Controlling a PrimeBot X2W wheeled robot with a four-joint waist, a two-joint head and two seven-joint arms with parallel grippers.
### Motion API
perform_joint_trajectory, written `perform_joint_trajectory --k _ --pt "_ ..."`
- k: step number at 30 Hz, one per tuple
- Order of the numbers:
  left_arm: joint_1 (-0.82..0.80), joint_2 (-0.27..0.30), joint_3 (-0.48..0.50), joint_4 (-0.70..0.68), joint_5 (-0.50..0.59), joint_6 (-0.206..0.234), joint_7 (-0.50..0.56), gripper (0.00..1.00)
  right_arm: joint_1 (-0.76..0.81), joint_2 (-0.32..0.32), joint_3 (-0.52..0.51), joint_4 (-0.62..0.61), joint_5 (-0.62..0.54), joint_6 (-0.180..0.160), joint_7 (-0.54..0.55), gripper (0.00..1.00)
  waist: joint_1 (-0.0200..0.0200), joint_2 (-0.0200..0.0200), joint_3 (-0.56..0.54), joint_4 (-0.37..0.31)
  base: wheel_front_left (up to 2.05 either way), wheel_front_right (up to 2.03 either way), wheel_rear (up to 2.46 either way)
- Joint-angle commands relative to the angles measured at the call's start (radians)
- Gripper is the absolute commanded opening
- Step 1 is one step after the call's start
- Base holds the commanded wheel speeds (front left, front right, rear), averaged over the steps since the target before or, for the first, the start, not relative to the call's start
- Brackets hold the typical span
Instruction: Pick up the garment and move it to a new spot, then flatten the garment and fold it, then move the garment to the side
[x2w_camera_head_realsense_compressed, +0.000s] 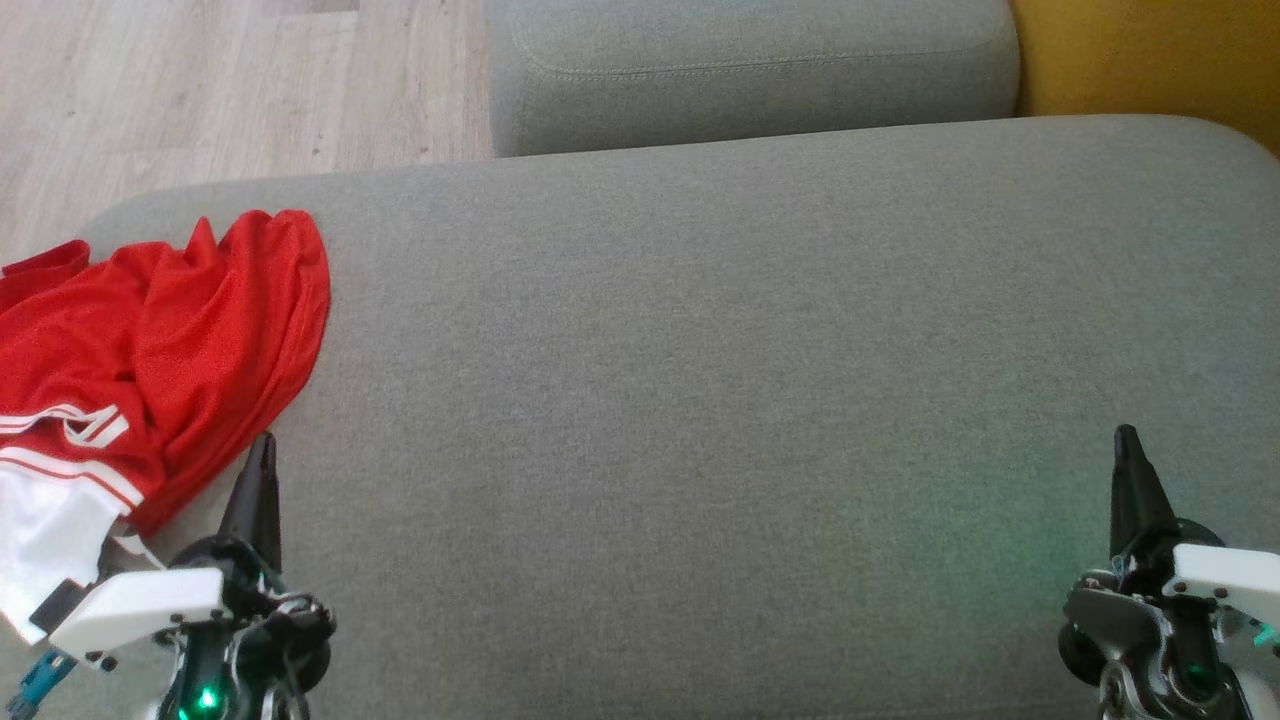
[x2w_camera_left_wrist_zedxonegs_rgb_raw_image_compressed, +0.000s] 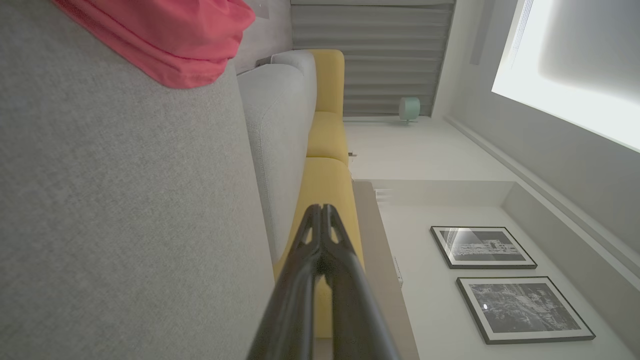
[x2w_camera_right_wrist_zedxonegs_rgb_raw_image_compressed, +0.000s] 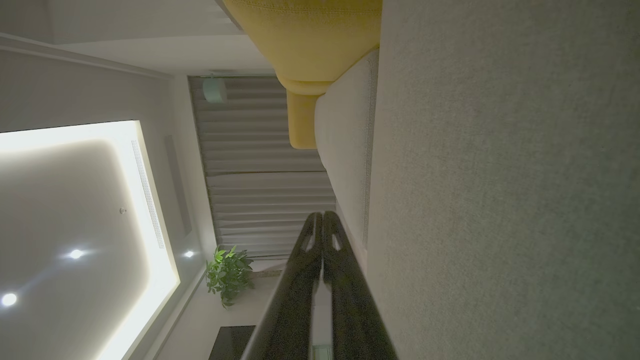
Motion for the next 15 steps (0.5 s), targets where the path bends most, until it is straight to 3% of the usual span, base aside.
perform_joint_trajectory --k 1,15 --pt "-0.052 0.009 0.035 -0.031 0.003 -0.007 0.008 0.0 -0.056 -0.007 0.022 -0.038 0.007 -0.001 0.003 0.0 0.0 0.0 0.0 0.0 0.0 0.0 0.0" --pt "-0.052 0.009 0.035 -0.031 0.003 -0.007 0.008 0.0 -0.056 -0.007 0.022 -0.038 0.007 -0.001 0.003 0.0 0.0 0.0 0.0 0.0 0.0 0.0 0.0"
